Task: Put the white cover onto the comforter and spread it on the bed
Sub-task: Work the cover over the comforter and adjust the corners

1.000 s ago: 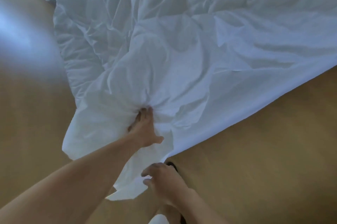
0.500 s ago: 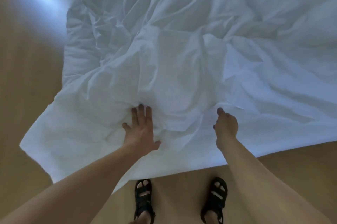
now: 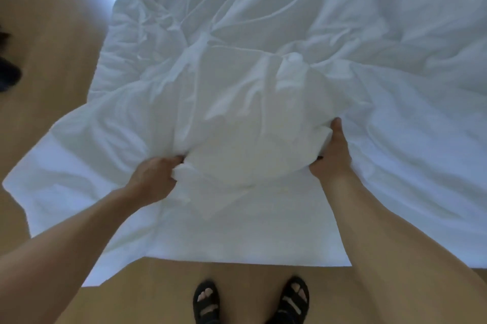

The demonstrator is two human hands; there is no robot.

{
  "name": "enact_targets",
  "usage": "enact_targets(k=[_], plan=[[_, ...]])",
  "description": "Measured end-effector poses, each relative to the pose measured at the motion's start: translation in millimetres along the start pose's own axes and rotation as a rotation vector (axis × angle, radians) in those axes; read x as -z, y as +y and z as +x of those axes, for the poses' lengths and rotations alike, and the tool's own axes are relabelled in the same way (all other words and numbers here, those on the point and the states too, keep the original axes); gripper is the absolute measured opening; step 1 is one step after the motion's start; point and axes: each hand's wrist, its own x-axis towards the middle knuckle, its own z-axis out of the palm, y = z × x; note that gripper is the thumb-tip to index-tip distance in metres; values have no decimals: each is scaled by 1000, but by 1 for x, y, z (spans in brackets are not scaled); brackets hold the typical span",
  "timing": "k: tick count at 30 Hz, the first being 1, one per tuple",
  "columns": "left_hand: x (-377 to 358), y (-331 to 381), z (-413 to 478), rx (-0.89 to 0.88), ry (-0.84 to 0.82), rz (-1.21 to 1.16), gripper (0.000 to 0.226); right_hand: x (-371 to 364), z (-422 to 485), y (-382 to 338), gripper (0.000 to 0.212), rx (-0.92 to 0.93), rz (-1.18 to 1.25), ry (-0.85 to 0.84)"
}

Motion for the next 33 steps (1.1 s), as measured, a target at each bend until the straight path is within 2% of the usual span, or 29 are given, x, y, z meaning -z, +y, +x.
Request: enact_targets(k=[2, 3, 6, 8, 10, 12, 14, 15, 19, 21, 24, 26, 28, 30, 31, 33], plan=[[8, -3, -18, -55, 0, -104, 46, -5, -9, -6, 69, 18, 17, -117], [10, -4, -24, -73, -8, -150, 45, -6, -14, -9, 56, 16, 53, -153], [14, -12, -33, -99, -35, -158, 47, 8, -35, -18, 57, 87, 151, -95], [19, -22, -38, -106, -32, -123, 44, 31, -58, -26, 45, 160, 137, 63], [24, -38, -48, -136, -16, -65, 34, 53, -94, -34, 21, 198, 61, 231], [26, -53, -63, -211, 10, 1, 27, 73, -140, -40, 13, 239, -53, 327], [24, -60, -81, -246, -5, 32, 24, 95, -172, -39, 11, 276, -160, 348], [19, -61, -91, -236, -67, 55, 24, 111, -180, -32, 11, 238, -174, 381], [-10, -55, -123, -139, -590, 307, 38, 159, -187, 13, 35, 99, -338, 583], [-20, -53, -122, -117, -685, 409, 37, 168, -183, 32, 35, 57, -450, 551], [-32, -42, -113, -148, -680, 628, 41, 173, -172, 41, 35, 31, -511, 530], [-36, -15, -108, -172, -675, 632, 54, 175, -164, 43, 42, 23, -464, 546], [-38, 35, -106, -285, -536, 491, 70, 180, -161, 46, 48, 5, -358, 565], [-40, 98, -105, -439, -293, 270, 88, 183, -166, 42, 44, -36, -276, 457], [-42, 131, -104, -499, -226, 179, 96, 188, -167, 38, 42, -56, -201, 375], [-52, 188, -102, -573, -234, 140, 108, 208, -172, 27, 49, -41, 47, 214]])
